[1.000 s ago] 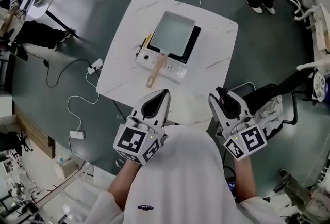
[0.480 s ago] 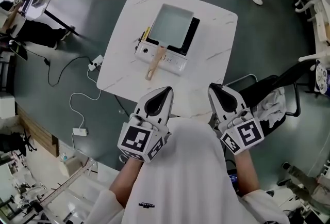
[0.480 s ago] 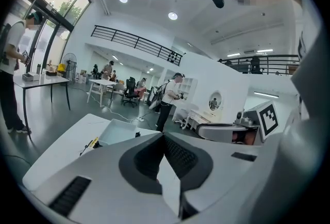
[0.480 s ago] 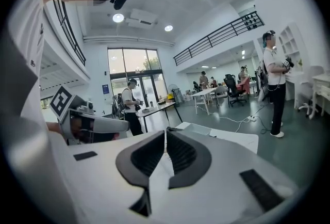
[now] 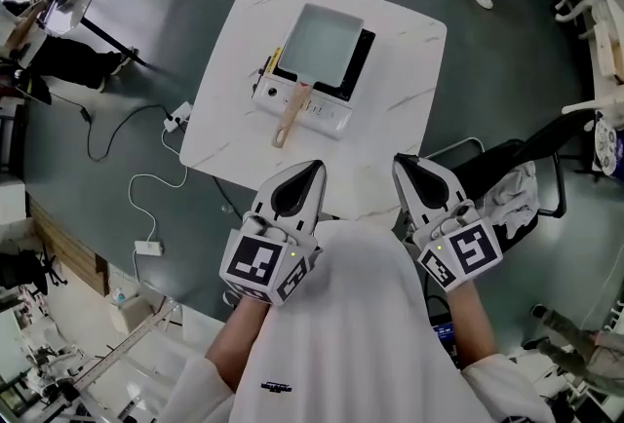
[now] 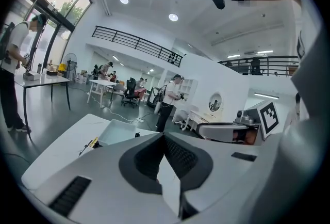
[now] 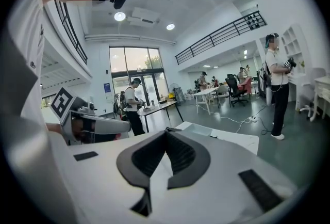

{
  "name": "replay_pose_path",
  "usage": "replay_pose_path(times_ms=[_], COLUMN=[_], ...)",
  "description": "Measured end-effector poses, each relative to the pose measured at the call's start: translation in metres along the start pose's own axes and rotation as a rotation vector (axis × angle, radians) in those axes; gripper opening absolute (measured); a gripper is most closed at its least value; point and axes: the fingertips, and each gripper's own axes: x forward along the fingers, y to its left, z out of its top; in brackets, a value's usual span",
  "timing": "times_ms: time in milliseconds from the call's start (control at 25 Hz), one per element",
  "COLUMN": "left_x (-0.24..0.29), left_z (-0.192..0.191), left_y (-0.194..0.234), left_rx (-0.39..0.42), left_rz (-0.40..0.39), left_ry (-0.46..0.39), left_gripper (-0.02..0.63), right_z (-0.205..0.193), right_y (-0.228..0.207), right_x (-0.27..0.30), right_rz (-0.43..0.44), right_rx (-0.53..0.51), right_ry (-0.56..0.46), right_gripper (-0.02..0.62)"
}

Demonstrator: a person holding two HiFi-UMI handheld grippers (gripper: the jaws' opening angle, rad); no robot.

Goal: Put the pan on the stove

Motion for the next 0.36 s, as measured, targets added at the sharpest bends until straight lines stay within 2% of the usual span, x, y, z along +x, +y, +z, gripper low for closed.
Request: replay_pose_path(times_ms=[360], left_x=[0.0006], left_z=[0.0007], left_y=[-0.0034], left_rx=[-0.006], left_rz=[-0.009], left_ry=[-0.002], left_gripper=[0.0], right_z=[-0.0027], right_y=[0.0034], right_x=[0.0008], right_rz=[0.004], right_rx=[0.011], right_ry=[0.01], right_gripper=[0.005])
